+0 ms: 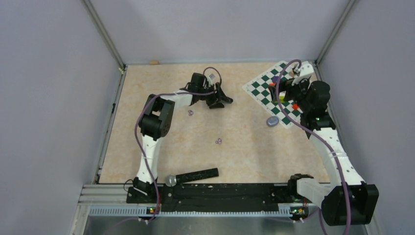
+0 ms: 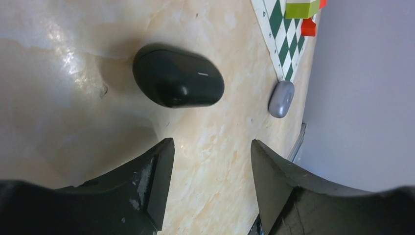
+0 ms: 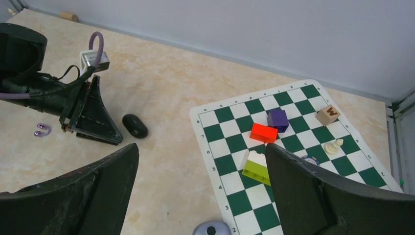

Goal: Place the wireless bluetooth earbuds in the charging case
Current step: Place the charging case at the center of the board, then pick up the charging case at the center of the board.

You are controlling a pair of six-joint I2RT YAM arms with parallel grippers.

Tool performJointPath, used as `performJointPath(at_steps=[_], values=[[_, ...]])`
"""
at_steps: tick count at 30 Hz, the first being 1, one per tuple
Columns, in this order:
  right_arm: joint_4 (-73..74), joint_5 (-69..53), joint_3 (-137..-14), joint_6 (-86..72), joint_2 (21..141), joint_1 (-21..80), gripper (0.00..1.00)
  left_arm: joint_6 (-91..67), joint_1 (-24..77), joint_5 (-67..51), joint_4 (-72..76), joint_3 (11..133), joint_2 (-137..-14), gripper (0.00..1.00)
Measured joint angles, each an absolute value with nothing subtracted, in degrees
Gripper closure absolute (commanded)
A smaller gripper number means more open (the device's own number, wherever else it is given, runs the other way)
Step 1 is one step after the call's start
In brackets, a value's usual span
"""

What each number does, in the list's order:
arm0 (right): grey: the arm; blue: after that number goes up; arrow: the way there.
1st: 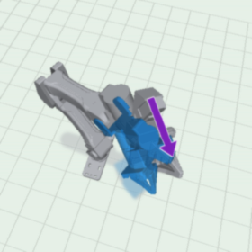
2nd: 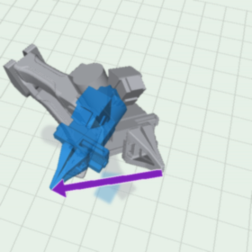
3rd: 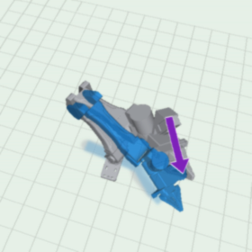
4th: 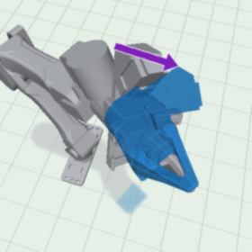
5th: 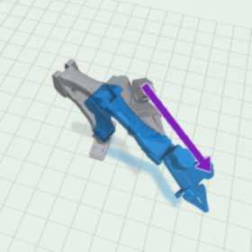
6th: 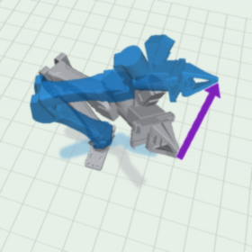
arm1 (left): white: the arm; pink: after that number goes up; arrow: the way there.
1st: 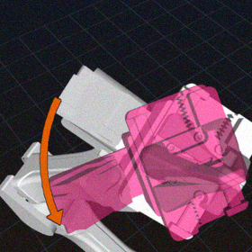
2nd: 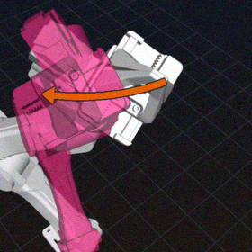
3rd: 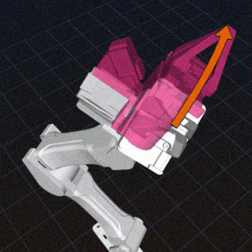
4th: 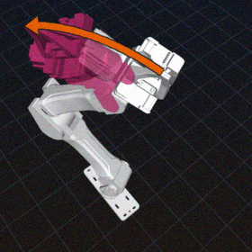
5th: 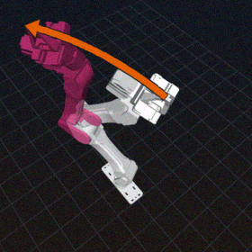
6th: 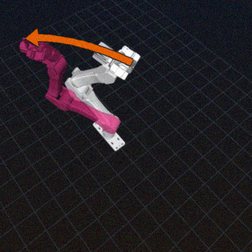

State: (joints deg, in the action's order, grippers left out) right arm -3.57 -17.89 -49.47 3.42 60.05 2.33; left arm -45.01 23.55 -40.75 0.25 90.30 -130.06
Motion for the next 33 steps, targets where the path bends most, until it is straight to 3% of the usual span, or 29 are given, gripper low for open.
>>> performJointPath(at_steps=[8,16,17,18,20,26,33], values=[[-3.6,-18.0,-49.5,3.5,60.1,2.3,0.01,-44.9,23.6,-41.5,2.6,86.2,-128.9,0.31],[-3.9,-17.1,-49.5,4.8,61.6,2.3,0.01,-37.6,23.0,-42.9,-0.5,80.8,-119.2,0.25],[-3.8,-17.1,-49.5,5.0,62.4,2.3,0.01,-36.5,22.7,-43.2,-0.7,80.6,-117.4,0.12],[-3.6,-17.2,-49.5,5.7,63.6,2.3,0.01,-34.9,22.3,-44.1,-1.1,80.5,-115.2,0.06],[-2.7,-17.8,-49.6,6.8,65.8,2.3,0.01,-30.0,21.1,-46.6,-3.7,81.0,-110.4,0.01],[8.9,-17.4,-56.7,9.3,75.3,2.3,0.02,-2.0,18.4,-45.0,-25.9,86.5,-95.9,0.01],[20.9,-14.6,-67.3,12.0,85.1,2.3,0.02,19.7,18.4,-36.9,-35.2,67.4,-70.3,0.01]])
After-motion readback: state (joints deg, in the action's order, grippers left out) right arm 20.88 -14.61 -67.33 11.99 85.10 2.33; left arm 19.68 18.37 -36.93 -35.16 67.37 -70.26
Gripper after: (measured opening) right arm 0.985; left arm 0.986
